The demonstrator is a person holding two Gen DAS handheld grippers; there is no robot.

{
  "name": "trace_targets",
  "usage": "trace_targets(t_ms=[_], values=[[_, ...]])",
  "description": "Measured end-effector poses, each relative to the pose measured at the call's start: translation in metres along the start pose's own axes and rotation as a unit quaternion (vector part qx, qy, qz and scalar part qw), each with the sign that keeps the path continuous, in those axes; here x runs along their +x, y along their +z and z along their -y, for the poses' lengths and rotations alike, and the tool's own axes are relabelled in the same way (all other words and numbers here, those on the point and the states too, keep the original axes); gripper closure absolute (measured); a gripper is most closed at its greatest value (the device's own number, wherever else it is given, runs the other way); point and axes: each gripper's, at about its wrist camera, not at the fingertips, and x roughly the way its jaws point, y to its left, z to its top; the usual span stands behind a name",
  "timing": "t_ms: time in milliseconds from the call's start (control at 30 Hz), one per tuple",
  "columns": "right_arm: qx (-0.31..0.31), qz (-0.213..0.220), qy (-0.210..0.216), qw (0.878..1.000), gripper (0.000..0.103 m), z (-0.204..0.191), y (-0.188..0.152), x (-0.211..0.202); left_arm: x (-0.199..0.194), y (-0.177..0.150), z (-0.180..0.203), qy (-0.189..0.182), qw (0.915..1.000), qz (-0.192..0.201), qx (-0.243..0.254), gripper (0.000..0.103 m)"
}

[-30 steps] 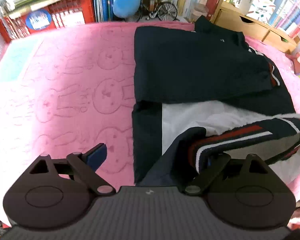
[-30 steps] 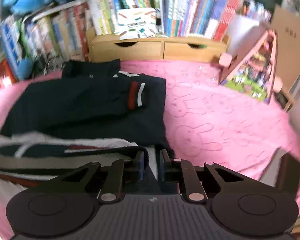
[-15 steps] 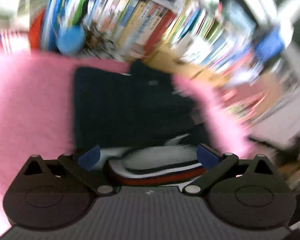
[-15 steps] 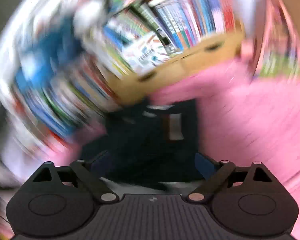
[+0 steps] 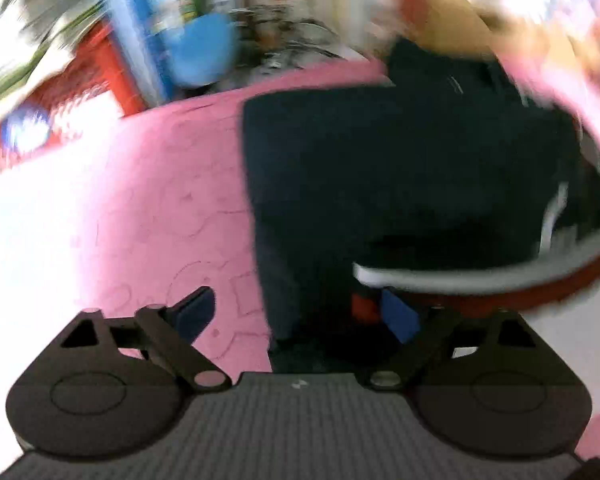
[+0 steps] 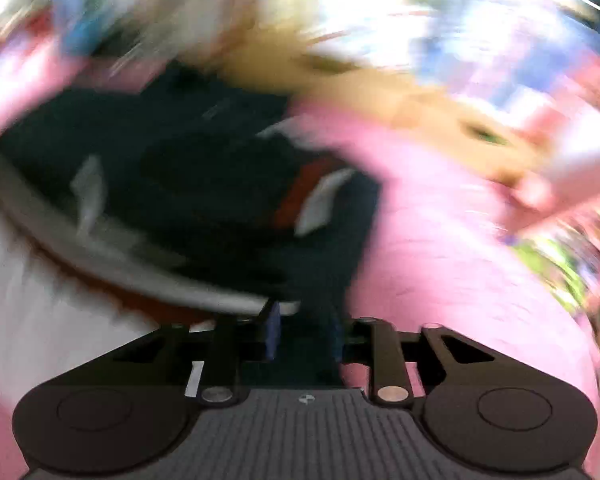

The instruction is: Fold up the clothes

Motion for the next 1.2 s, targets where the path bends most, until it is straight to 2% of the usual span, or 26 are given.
trace_targets(t_ms=[33,67,133,233,300,333,367,400,433,467,500,533,567,633,700,767,833,867,900,933,967,1000,1033,1067,1133,1200], values=[[0.002,0.013,0.006,1.000,0.070,0.007,0.002,-0.007,-0.008,0.001,-0.007,-0.011,0.9999,0.009,-0.008,0.015],[-0.020,0.015,0.017,1.000,0.060,0.007,0.002,-0.011,-0.016,0.000,-0.009,-0.024,0.9996,0.017,-0.001,0.013],[-0.077,0.011,0.036,0.996,0.054,0.005,-0.001,-0.018,-0.032,-0.004,-0.013,-0.053,0.9981,0.029,0.013,0.007],[-0.160,-0.029,0.063,0.985,0.053,-0.010,-0.008,-0.008,-0.029,-0.010,-0.001,-0.097,0.9941,0.013,0.046,0.003],[-0.198,-0.045,0.064,0.977,0.043,-0.024,-0.015,0.005,-0.012,-0.017,0.017,-0.080,0.9933,-0.005,0.084,0.001],[-0.208,-0.047,0.058,0.975,0.029,-0.031,-0.016,0.013,-0.002,-0.020,0.027,-0.065,0.9928,-0.013,0.099,0.001],[-0.213,-0.045,0.048,0.975,0.024,-0.039,-0.016,0.022,0.009,-0.023,0.036,-0.051,0.9924,-0.020,0.110,0.001],[-0.206,-0.045,0.050,0.976,0.026,-0.043,-0.013,0.026,0.018,-0.024,0.041,-0.047,0.9928,-0.024,0.108,0.003],[-0.193,-0.047,0.058,0.978,0.043,-0.045,-0.010,0.028,0.021,-0.022,0.040,-0.053,0.9938,-0.024,0.095,0.007],[-0.165,-0.052,0.073,0.982,0.077,-0.042,-0.004,0.027,0.023,-0.020,0.039,-0.060,0.9945,-0.025,0.082,0.031],[-0.129,-0.060,0.090,0.986,0.085,-0.035,0.003,0.025,0.020,-0.018,0.035,-0.069,0.9954,-0.018,0.063,0.064],[-0.107,-0.055,0.101,0.988,0.089,-0.030,0.009,0.018,0.008,-0.015,0.028,-0.080,0.9961,-0.003,0.037,0.074],[-0.091,-0.042,0.109,0.989,0.091,-0.027,0.014,0.009,-0.004,-0.012,0.020,-0.092,0.9957,0.012,0.010,0.089],[-0.048,-0.012,0.133,0.990,0.091,-0.013,0.027,-0.015,-0.027,-0.007,0.001,-0.123,0.9904,0.047,-0.044,0.092],[0.019,0.013,0.168,0.986,0.091,0.006,0.041,-0.033,-0.038,0.003,-0.019,-0.162,0.9793,0.076,-0.095,0.092],[0.064,0.014,0.166,0.984,0.091,0.019,0.050,-0.024,-0.034,0.018,-0.027,-0.161,0.9768,0.082,-0.115,0.092],[0.100,0.012,0.157,0.982,0.091,0.030,0.057,-0.011,-0.027,0.032,-0.030,-0.150,0.9784,0.081,-0.117,0.091],[0.118,0.010,0.152,0.981,0.087,0.035,0.061,-0.005,-0.023,0.034,-0.026,-0.147,0.9810,0.074,-0.102,0.083],[0.137,0.009,0.147,0.980,0.086,0.041,0.065,0.002,-0.020,0.034,-0.021,-0.148,0.9833,0.065,-0.083,0.067],[0.132,-0.001,0.149,0.980,0.079,0.042,0.067,0.006,-0.017,0.031,-0.016,-0.155,0.9847,0.054,-0.059,0.055],[0.110,-0.012,0.155,0.982,0.058,0.037,0.066,0.009,-0.014,0.027,-0.009,-0.155,0.9865,0.042,-0.031,0.020],[0.077,-0.019,0.155,0.985,0.045,0.029,0.063,0.009,-0.010,0.021,0.002,-0.147,0.9886,0.034,0.002,0.006],[0.041,-0.024,0.149,0.988,0.024,0.020,0.059,0.008,-0.006,0.014,0.013,-0.138,0.9894,0.029,0.036,0.006],[0.003,-0.028,0.139,0.990,0.018,0.011,0.056,0.008,-0.003,0.007,0.024,-0.129,0.9889,0.024,0.069,0.005],[-0.078,-0.046,0.115,0.989,0.016,-0.012,0.045,0.016,0.010,-0.003,0.045,-0.112,0.9861,0.009,0.122,0.003],[-0.130,-0.075,0.101,0.984,0.012,-0.031,0.036,0.031,0.024,-0.011,0.059,-0.092,0.9839,0.003,0.153,0.006]])
